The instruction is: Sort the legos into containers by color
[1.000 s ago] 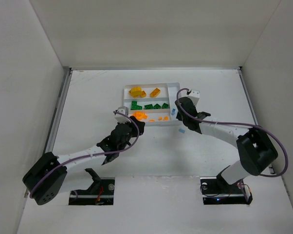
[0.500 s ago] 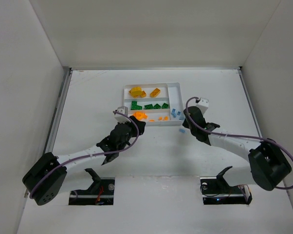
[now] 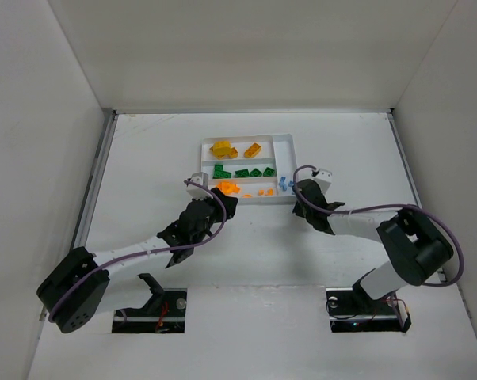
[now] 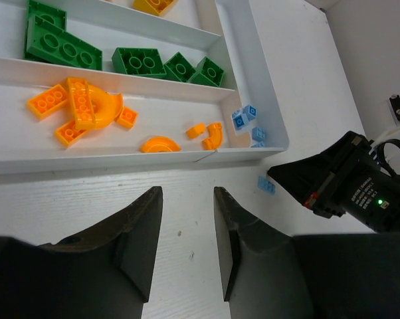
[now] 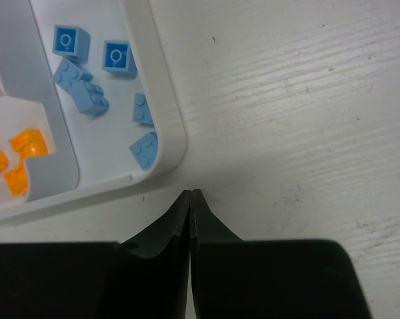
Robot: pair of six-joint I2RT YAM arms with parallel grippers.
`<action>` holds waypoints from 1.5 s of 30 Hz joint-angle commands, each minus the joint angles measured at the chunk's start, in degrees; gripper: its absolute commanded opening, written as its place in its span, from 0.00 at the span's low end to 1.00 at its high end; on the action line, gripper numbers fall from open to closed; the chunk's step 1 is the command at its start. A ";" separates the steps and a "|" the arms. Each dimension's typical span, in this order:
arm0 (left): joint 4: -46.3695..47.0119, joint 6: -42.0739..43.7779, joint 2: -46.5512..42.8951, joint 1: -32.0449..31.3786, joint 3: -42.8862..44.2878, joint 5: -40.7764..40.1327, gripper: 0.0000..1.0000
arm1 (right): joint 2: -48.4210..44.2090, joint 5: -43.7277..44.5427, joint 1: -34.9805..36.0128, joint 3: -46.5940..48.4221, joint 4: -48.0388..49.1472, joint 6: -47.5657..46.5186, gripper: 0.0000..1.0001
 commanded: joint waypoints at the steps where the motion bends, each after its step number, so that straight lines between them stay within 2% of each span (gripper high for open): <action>1: 3.30 -0.37 -0.19 0.32 -0.69 0.29 0.34 | 1.28 -0.26 -0.19 2.29 4.16 -0.25 0.07; 6: 3.30 -0.46 -0.37 0.23 -0.78 0.29 0.34 | 1.20 -0.09 1.30 2.55 0.83 1.24 0.08; 20: 3.30 -0.63 -0.19 -0.03 -0.60 0.46 0.34 | -4.95 3.60 14.22 1.49 -8.85 11.44 0.10; 23: 3.30 -0.81 -0.45 -0.03 -0.69 0.55 0.34 | -7.06 5.44 13.79 1.59 -9.55 10.04 0.12; 31: 3.30 -0.72 -0.10 -0.38 -0.51 0.64 0.34 | -8.48 9.66 3.95 1.93 -12.10 8.01 0.12; 39: 3.30 -0.72 -0.90 -0.03 -0.86 0.46 0.34 | -1.97 10.90 5.35 7.12 -17.81 10.47 0.10; 45: 3.30 -0.90 -1.69 0.32 -1.22 0.73 0.34 | 0.84 7.92 6.49 7.91 -19.13 10.74 0.10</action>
